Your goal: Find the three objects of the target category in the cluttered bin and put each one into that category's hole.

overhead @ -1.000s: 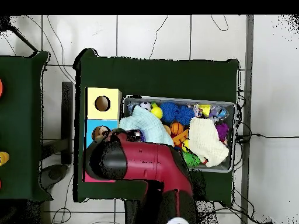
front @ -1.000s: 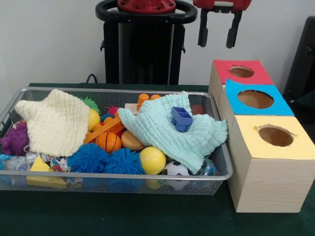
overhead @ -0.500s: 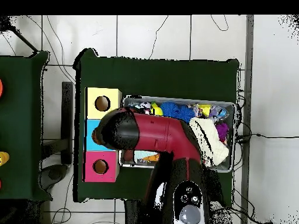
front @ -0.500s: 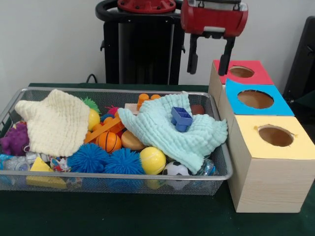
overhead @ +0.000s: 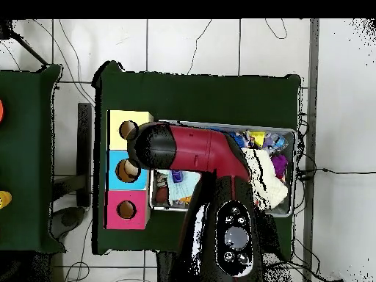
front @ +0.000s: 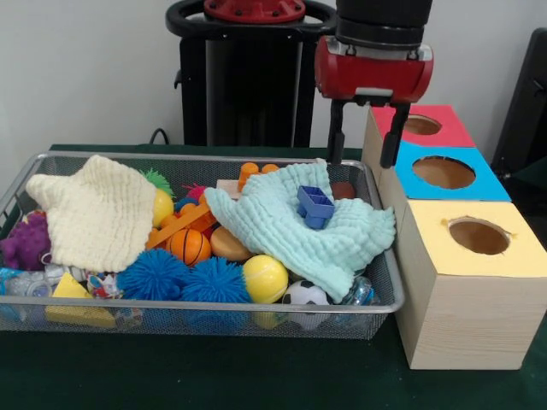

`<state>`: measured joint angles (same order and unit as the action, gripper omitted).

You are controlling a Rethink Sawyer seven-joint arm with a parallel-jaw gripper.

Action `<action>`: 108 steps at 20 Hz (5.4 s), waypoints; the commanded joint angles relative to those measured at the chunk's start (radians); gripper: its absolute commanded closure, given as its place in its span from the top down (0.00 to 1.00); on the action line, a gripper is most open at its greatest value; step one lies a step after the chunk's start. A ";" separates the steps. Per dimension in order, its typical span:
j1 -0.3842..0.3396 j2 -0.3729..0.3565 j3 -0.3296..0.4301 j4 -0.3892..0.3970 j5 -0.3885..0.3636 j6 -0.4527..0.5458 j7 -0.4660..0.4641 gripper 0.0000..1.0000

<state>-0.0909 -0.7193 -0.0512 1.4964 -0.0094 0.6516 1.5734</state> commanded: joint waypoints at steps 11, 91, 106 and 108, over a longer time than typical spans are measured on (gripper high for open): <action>-0.029 0.071 0.073 0.033 0.028 0.078 0.110 1.00; 0.022 0.393 0.057 -0.091 0.085 -0.362 0.188 1.00; 0.024 0.397 0.052 -0.092 0.064 -0.391 0.175 0.00; 0.025 0.394 0.052 -0.085 0.067 -0.409 0.185 0.00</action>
<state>-0.0649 -0.3740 -0.0495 1.4450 0.0420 0.3302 1.5734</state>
